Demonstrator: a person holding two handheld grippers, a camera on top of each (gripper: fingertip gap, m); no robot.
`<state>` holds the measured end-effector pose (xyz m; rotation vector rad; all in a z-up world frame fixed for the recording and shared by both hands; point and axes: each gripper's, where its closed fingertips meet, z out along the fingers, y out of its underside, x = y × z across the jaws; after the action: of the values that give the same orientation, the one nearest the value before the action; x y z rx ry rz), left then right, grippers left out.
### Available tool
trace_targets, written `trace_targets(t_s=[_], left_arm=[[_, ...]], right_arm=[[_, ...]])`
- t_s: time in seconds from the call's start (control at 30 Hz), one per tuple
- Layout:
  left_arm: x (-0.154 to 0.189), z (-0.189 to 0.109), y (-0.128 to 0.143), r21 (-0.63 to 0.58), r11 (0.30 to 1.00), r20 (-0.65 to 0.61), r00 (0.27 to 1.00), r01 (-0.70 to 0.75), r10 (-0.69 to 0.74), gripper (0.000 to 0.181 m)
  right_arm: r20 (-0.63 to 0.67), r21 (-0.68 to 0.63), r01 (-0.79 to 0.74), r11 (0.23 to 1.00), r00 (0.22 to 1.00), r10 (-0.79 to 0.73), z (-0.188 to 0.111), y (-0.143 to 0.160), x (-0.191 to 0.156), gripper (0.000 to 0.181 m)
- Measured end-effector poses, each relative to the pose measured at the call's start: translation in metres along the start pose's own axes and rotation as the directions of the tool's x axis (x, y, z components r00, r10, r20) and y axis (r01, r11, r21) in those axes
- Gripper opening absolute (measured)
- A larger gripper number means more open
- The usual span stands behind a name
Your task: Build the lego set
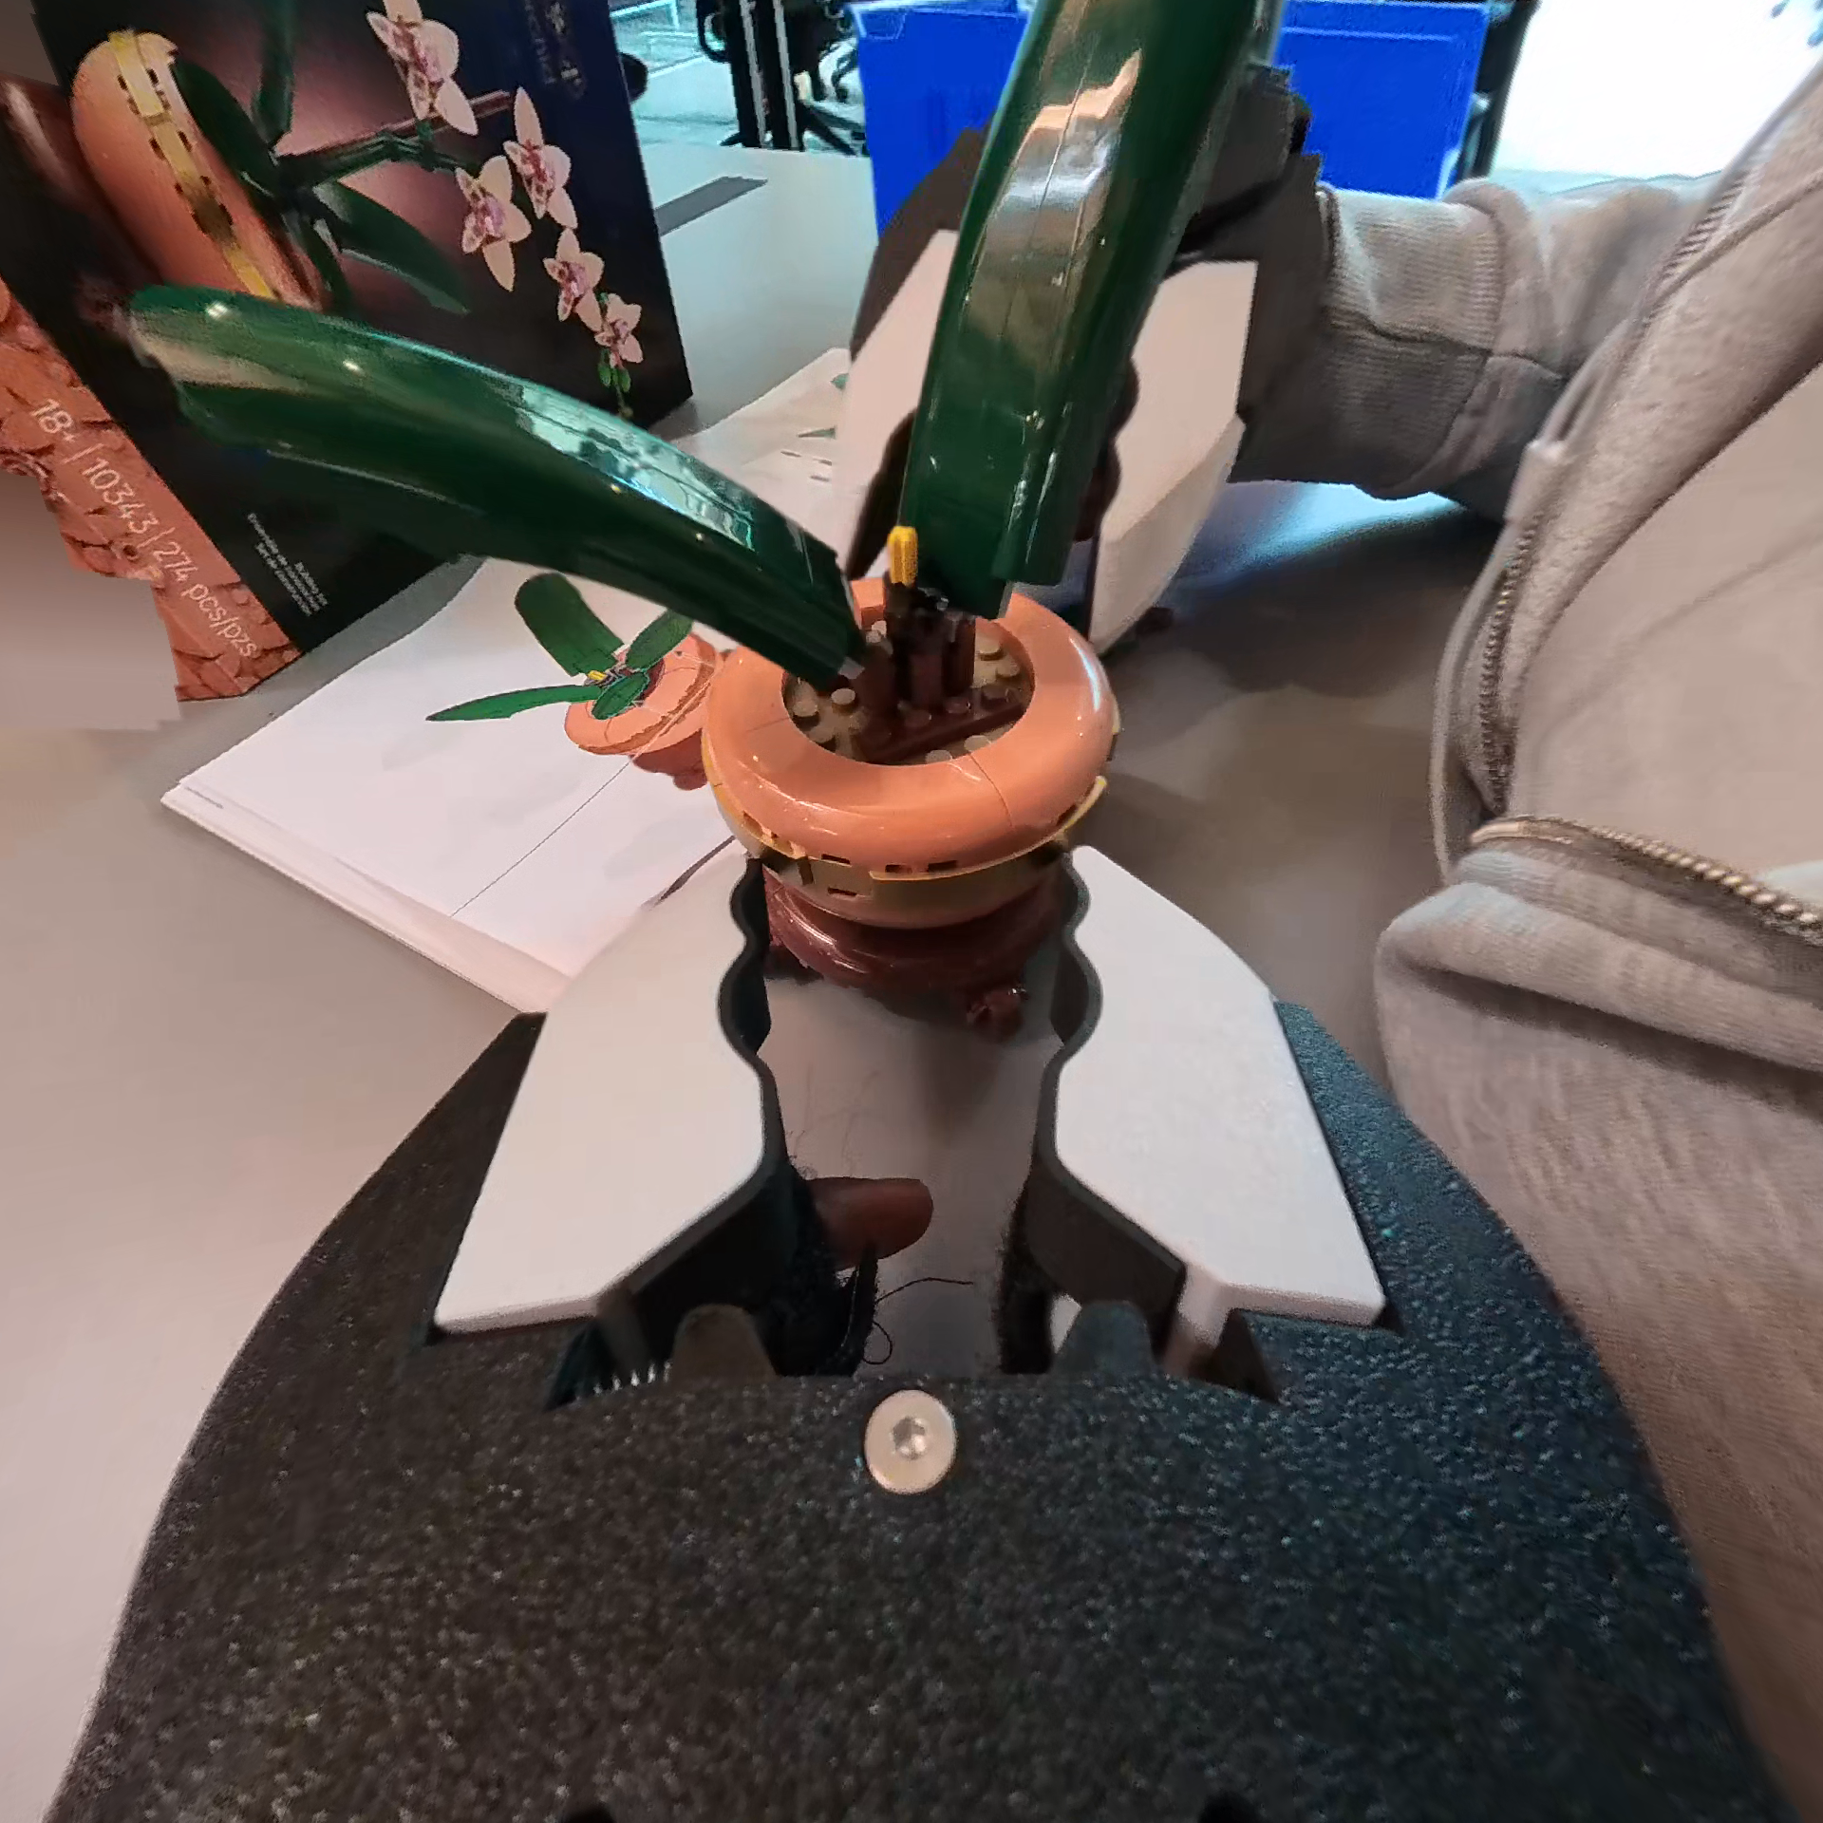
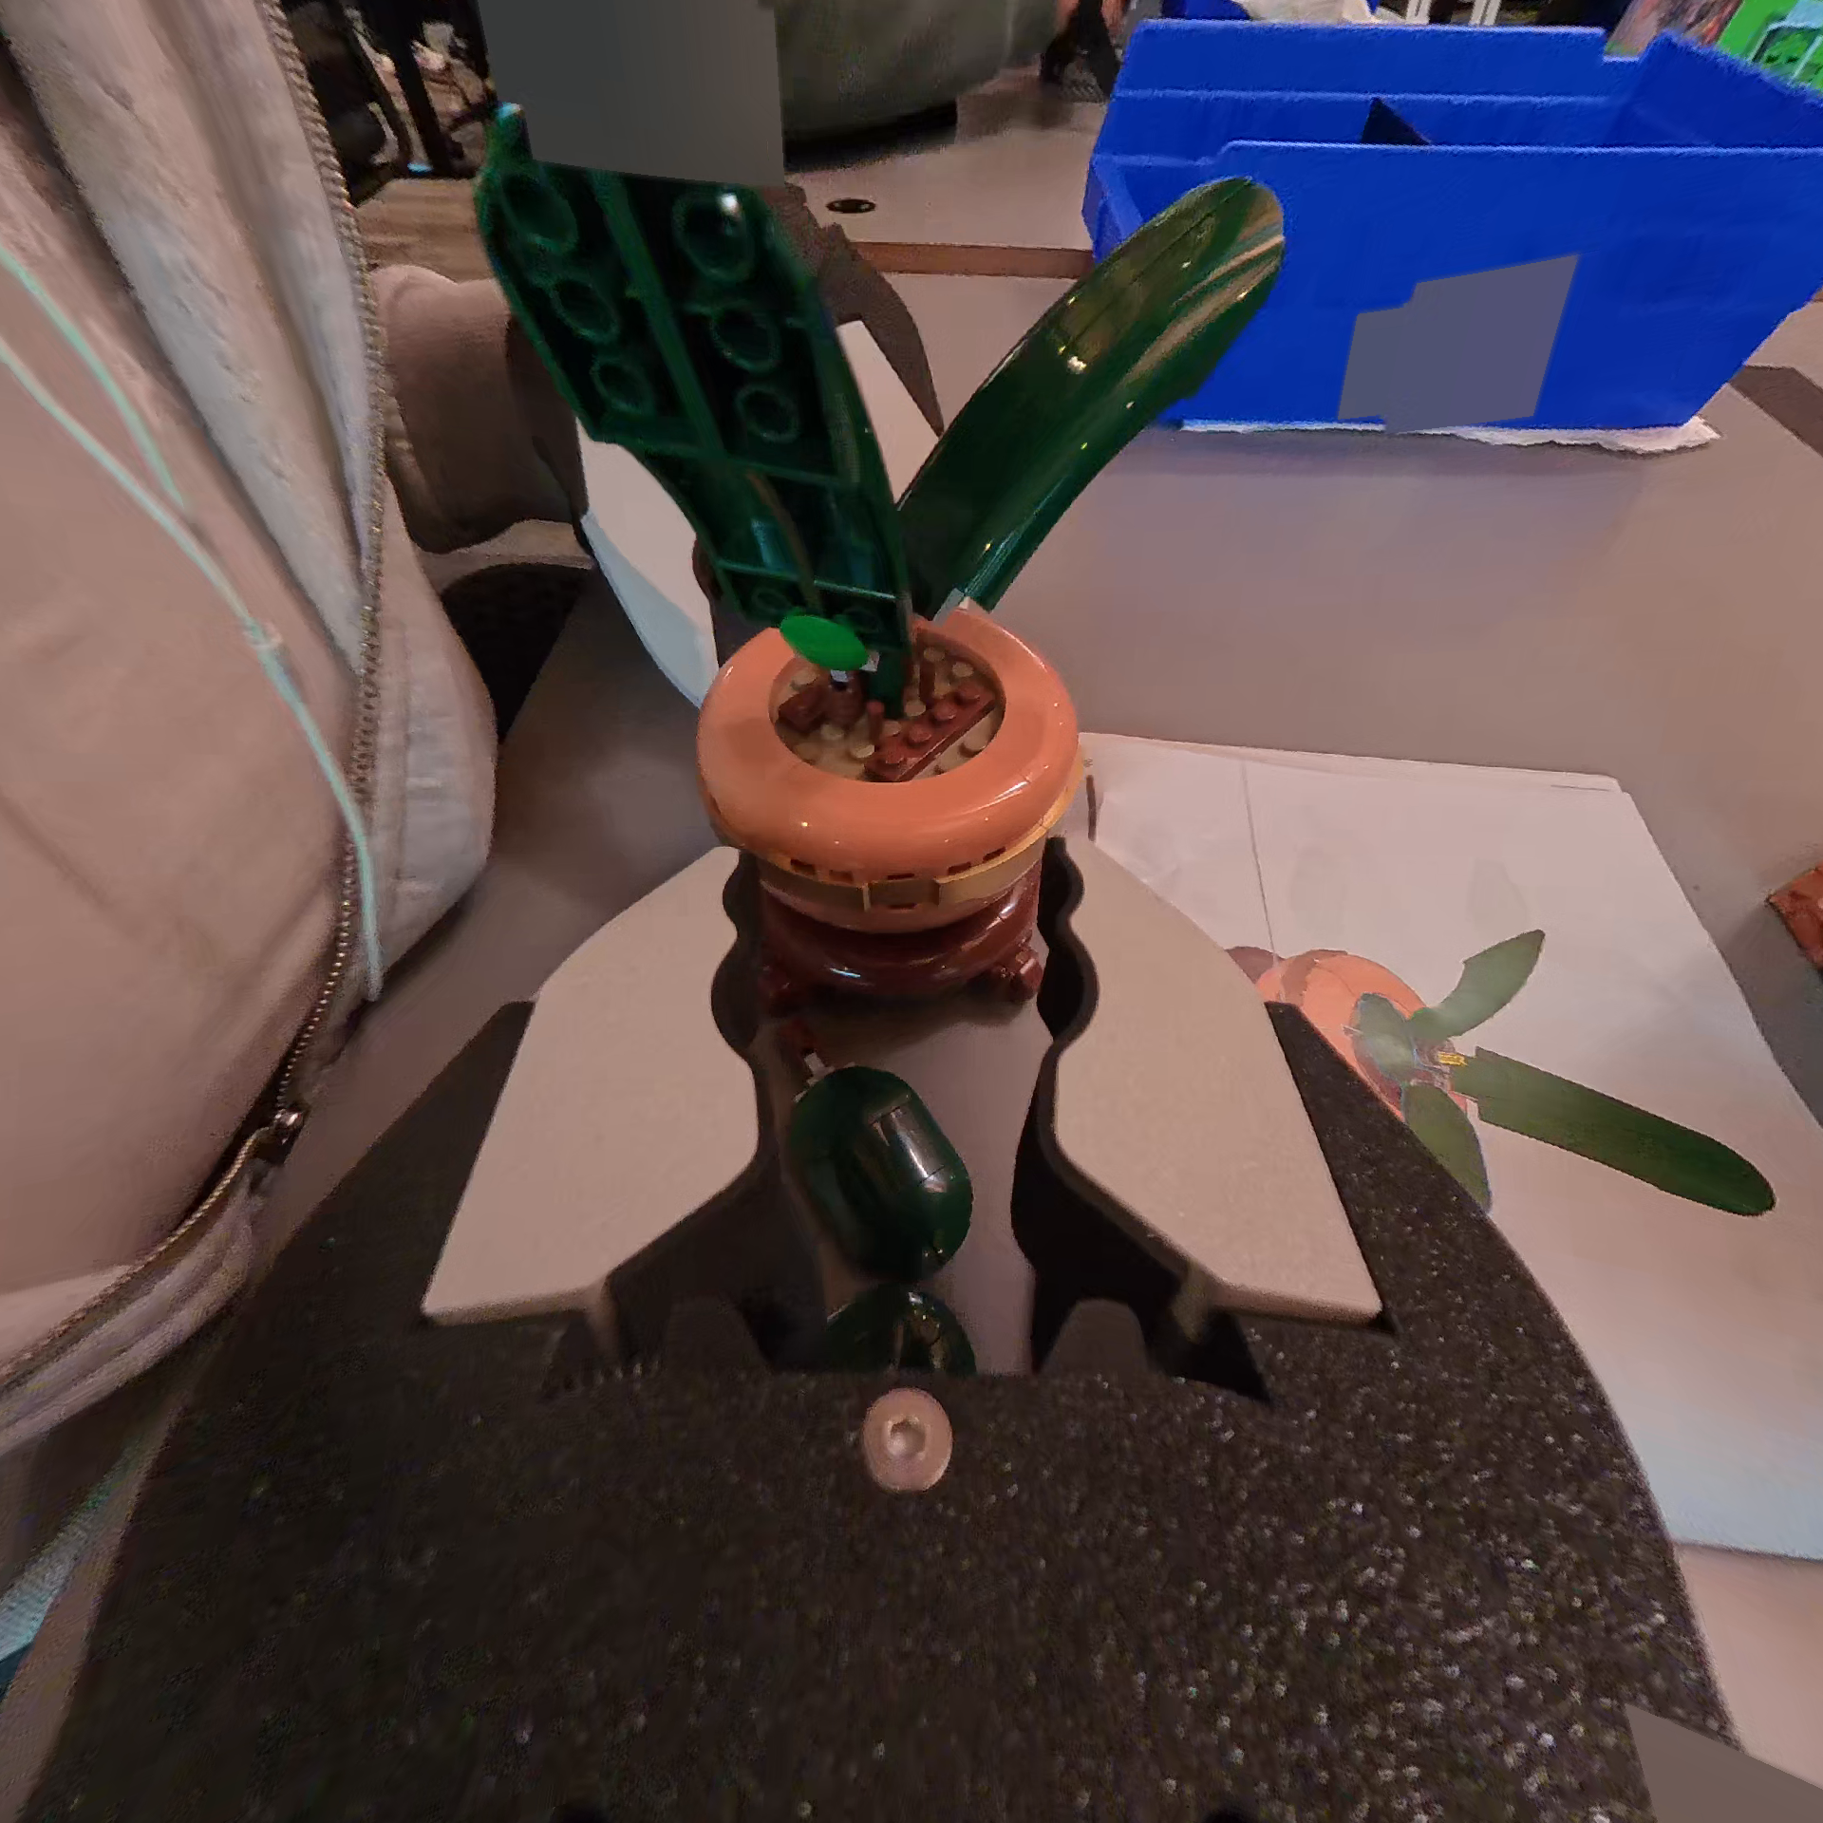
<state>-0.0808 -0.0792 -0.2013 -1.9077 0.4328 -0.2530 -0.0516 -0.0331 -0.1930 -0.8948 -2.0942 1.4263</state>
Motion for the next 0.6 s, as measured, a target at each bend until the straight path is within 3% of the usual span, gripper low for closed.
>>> trace_targets(t_s=[0.6], left_arm=[[-0.0012, 0.0013, -0.0005, 0.0, 1.0, -0.033, 0.999, -0.004, 0.004, 0.056]], right_arm=[[0.029, 0.037, -0.029, 0.999, 0.999, 0.028, 0.0022, -0.0005, -0.0005, 0.05]])
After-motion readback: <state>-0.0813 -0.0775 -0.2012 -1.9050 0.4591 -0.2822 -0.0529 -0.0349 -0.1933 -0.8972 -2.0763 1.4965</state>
